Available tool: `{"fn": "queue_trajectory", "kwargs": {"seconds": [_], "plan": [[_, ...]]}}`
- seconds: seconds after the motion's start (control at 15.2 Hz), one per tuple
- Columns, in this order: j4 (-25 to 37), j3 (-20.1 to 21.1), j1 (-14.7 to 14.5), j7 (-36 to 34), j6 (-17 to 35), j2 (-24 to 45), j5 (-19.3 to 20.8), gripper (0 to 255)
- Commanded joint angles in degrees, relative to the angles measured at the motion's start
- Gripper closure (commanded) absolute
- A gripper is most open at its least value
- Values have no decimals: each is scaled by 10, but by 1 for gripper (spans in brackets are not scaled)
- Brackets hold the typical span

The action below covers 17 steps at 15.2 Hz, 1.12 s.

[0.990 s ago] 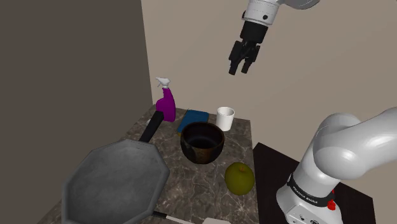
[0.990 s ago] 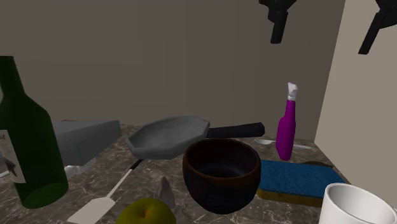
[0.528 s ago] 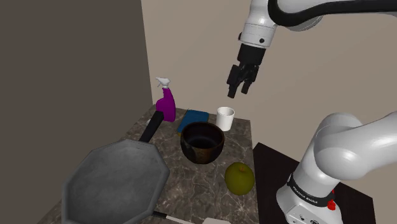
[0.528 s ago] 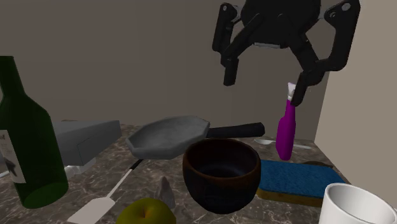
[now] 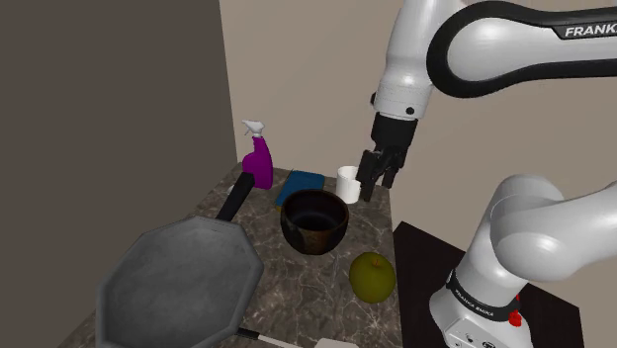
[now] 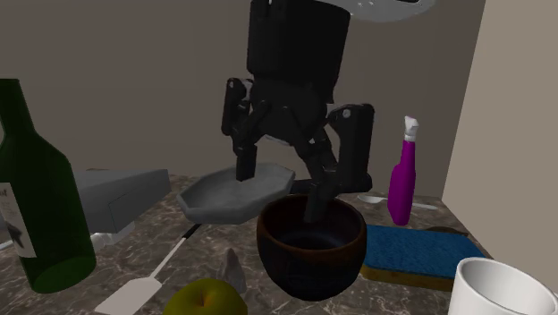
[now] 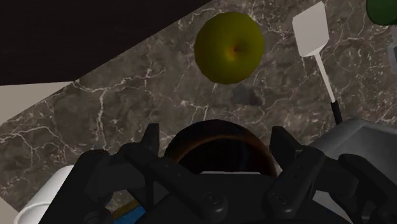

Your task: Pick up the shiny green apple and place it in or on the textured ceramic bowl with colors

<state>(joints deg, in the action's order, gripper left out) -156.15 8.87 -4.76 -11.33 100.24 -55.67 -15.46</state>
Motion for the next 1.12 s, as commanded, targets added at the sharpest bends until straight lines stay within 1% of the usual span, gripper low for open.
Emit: {"fn": "queue_trajectory", "kwargs": {"seconds": [0.0,0.33,0.79,1.06], "plan": [[-28,21,-15,-19,10,-9,-21,0],[-83,80,-63,-72,25,-30,-85,0],[-128,104,-78,-70,84,-17,-113,0],[-132,106,-80,-70,89,-15,-116,0]]}}
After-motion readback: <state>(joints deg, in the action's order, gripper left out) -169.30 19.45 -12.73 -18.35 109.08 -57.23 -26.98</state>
